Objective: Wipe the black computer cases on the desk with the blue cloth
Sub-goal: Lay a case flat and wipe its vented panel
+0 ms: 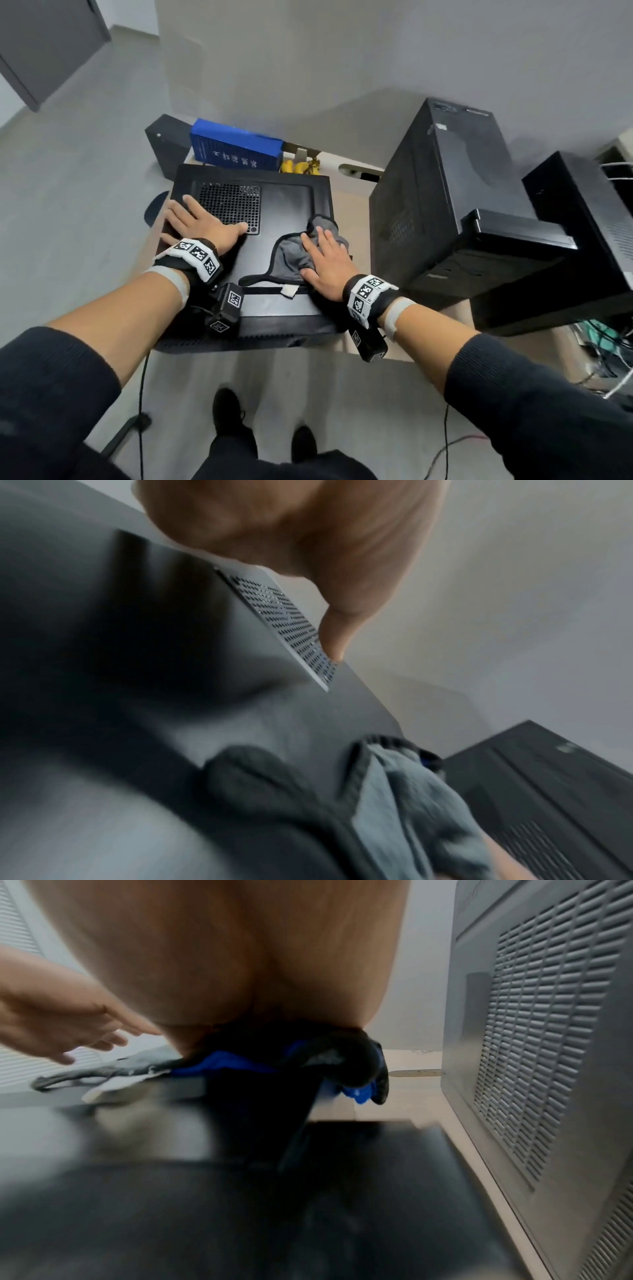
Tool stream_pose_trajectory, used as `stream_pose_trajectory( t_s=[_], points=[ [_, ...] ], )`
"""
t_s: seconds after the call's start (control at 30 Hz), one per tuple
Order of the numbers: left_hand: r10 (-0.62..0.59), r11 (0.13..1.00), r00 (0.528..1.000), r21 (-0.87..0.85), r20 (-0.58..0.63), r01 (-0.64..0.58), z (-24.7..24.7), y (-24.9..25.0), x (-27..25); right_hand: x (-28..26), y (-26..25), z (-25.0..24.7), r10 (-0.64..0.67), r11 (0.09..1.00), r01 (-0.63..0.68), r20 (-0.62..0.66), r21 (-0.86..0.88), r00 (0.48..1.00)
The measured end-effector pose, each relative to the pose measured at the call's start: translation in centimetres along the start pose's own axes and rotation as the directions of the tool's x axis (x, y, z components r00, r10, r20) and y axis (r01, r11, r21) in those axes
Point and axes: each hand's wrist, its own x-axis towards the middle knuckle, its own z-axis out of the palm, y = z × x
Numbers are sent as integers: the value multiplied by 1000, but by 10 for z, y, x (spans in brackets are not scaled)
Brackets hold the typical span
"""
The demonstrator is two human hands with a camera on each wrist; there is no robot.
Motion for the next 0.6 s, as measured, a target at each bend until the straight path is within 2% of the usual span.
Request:
stream_pose_trajectory(
  t_s=[0.17, 0.27, 0.37, 0.47, 0.53, 0.6],
  points=[
    [162, 969, 972, -156, -172, -189, 44, -17, -79, -47, 8, 25, -145, 989, 147, -43, 35, 988],
    [256, 944, 953, -172, -161, -282, 67, -26, -111, -80, 16, 42, -239, 965, 250, -130, 75, 962],
    [284, 929, 941, -190, -182, -317, 76, -34, -136, -106, 21, 52, -300, 939, 325, -187, 116, 935],
    [374, 865, 903, -270, -213, -423, 75, -35, -160, -131, 21, 59, -377, 883, 433, -277, 180, 884],
    [412, 835, 894, -319, -177, -448, 74, -34, -174, -148, 17, 62, -387, 869, 458, -320, 188, 865],
    [429, 817, 898, -381, -100, -432, 75, -35, -182, -162, 15, 68, -379, 876, 445, -309, 184, 873]
  ],
)
